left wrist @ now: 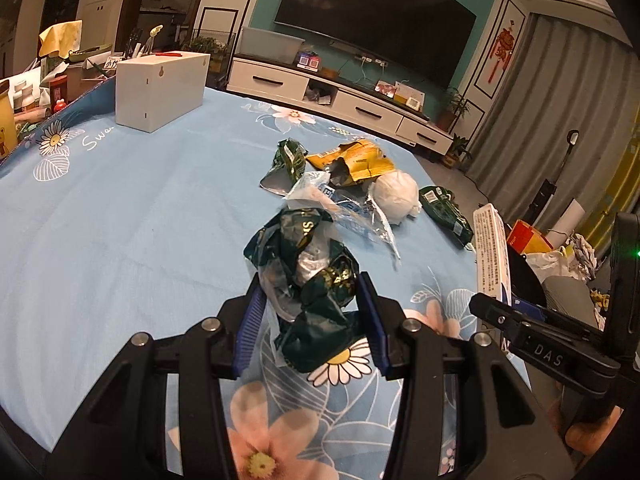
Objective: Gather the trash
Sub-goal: 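Carry the medicine box and green wrapper over the black bin with both tools, then open both tools over the bin to drop the box and wrapper, then move both tools back over the remaining trash on the table, then grasp the clear plastic bag with the left tool while the right tool grasps the green-red chip bag, then carry the clear plastic bag and chip bag over the black bin with both tools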
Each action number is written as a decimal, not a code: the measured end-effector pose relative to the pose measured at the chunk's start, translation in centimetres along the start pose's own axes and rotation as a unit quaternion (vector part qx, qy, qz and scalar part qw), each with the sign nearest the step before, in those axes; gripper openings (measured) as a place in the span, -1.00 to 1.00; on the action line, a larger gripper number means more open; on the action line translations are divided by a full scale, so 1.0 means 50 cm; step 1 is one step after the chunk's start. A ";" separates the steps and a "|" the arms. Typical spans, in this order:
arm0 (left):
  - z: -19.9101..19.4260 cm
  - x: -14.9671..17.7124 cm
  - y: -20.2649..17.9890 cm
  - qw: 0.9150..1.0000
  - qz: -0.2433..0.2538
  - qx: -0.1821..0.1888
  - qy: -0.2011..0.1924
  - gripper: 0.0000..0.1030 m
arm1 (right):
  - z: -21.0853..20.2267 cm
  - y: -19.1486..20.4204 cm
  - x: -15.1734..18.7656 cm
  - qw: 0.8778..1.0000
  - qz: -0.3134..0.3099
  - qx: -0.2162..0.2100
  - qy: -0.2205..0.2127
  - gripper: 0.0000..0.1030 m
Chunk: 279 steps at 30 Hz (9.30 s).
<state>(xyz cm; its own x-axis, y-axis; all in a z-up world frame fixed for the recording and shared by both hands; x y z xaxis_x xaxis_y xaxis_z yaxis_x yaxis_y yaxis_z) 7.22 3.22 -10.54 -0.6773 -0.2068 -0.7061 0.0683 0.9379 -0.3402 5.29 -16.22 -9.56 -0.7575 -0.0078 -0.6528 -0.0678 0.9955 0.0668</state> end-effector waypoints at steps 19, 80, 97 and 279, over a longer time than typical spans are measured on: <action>-0.019 0.029 -0.064 0.999 0.036 0.023 0.003 -0.09 | -0.051 -0.069 0.001 0.999 0.021 0.014 -0.039 -0.12; 0.365 0.060 -0.702 0.947 0.254 0.165 0.102 0.59 | 0.037 -0.620 0.004 0.957 0.277 0.059 -0.068 0.18; 0.208 0.031 -0.406 0.984 0.134 0.069 0.095 0.81 | -0.032 -0.456 0.019 0.973 0.224 0.025 -0.047 0.24; -0.074 -0.020 -0.169 0.995 0.046 0.066 -0.062 -0.86 | -0.125 -0.174 -0.023 0.993 0.068 -0.019 -0.097 -0.34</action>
<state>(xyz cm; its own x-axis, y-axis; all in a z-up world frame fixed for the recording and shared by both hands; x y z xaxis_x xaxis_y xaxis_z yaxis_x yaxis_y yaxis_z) 4.58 -3.48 -4.66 -0.5686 -0.1626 -0.8064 0.2275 0.9110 -0.3441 2.70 -25.47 -4.67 -0.6215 0.1485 -0.7692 -0.0010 0.9817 0.1904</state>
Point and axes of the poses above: each gripper's, at about its wrist camera, not at the fingertips, and z roughly the way its jaws point, y to its left, x to its underside, the point moved 8 cm from there along z, roughly the way its jaws point, and after that the axes turned 3 degrees about -z, right-handed, at the moved point
